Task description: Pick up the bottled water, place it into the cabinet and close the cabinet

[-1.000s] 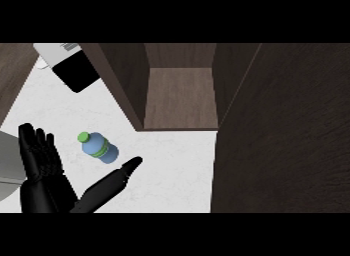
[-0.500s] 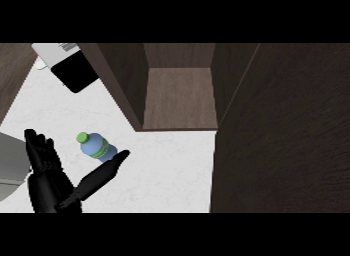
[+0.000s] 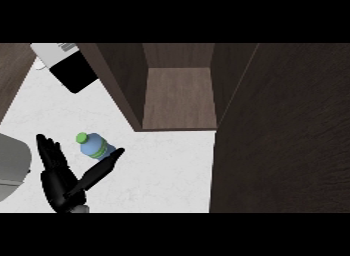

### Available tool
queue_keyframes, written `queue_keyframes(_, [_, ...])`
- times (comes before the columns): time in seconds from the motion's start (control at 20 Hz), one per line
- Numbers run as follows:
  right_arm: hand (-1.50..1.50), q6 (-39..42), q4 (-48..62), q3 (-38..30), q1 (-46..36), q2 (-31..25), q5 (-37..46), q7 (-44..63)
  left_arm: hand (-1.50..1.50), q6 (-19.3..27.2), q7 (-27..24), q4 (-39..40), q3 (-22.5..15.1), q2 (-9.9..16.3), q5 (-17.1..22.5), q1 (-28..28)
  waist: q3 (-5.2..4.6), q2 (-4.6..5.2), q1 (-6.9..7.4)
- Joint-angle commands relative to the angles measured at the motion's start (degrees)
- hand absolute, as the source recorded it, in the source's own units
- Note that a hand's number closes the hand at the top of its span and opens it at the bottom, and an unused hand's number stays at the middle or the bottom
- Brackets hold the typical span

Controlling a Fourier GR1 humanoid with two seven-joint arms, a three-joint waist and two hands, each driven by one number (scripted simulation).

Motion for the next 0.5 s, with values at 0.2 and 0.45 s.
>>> queue_keyframes(0.2, [-1.50, 2.2, -8.9, -1.2, 6.8, -3.6, -2.8, -0.4, -1.50, -4.3, -19.8, 17.2, 6.2, -0.2, 14.8, -3.3, -0.01, 0.12, -0.24])
queue_keyframes(0.45, [-1.50, 1.1, -8.2, 2.1, 8.6, -3.0, 0.6, -2.4, -1.50, -18.3, -28.1, 25.9, 13.1, -0.2, 20.4, -4.3, -0.02, 0.10, -0.13])
